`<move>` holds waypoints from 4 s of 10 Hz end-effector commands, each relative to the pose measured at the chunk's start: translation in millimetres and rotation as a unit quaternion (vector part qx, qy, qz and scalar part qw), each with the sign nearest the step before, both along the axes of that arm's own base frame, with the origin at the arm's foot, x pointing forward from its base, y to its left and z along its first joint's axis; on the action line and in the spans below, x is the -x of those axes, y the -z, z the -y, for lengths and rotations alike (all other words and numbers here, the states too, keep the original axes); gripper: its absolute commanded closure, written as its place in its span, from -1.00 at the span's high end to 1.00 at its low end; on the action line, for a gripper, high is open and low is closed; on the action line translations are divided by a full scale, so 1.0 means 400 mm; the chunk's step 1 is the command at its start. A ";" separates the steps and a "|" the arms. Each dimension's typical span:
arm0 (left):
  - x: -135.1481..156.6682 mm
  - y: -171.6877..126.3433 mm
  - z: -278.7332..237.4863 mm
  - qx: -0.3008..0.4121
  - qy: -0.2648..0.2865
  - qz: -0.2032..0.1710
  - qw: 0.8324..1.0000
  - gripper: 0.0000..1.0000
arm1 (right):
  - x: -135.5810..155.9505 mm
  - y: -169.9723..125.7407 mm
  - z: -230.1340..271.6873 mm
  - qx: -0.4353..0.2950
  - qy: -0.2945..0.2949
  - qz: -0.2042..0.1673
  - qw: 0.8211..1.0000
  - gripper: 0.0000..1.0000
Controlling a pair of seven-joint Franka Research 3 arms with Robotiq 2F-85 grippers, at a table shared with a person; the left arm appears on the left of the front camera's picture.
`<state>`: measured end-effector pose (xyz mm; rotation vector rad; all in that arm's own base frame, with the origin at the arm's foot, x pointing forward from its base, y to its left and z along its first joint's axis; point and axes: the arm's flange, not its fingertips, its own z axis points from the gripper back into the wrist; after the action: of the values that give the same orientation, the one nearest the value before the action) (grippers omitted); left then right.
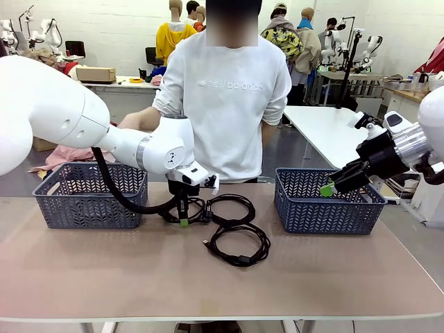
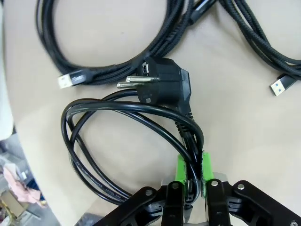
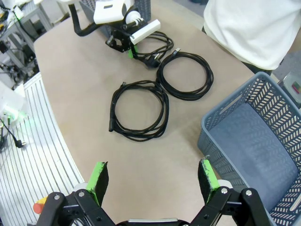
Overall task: Organize the cables according to human instructions.
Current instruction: Pick up a bundle of cables and place it in the basket indicated by the human.
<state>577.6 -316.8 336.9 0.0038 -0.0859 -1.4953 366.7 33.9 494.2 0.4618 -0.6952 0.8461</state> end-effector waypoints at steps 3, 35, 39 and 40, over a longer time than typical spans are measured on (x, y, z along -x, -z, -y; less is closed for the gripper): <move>0.030 -0.173 -0.026 0.009 0.007 0.073 0.997 -1.00 | -0.008 0.004 0.001 -0.012 -0.010 0.009 1.000 1.00; -0.010 -0.298 -0.630 0.013 -0.102 0.083 0.991 0.94 | -0.008 0.004 0.001 -0.012 -0.010 0.009 1.000 1.00; -0.011 -0.292 -0.628 0.030 -0.105 0.077 0.991 1.00 | -0.008 0.004 0.001 -0.012 -0.010 0.009 1.000 1.00; -0.010 -0.287 -0.625 0.029 -0.111 0.076 0.991 1.00 | -0.008 0.004 0.001 -0.012 -0.010 0.009 1.000 1.00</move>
<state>578.3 -68.0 451.6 0.1058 -0.2376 -1.2849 367.0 34.0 493.7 0.4602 -0.6929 0.8465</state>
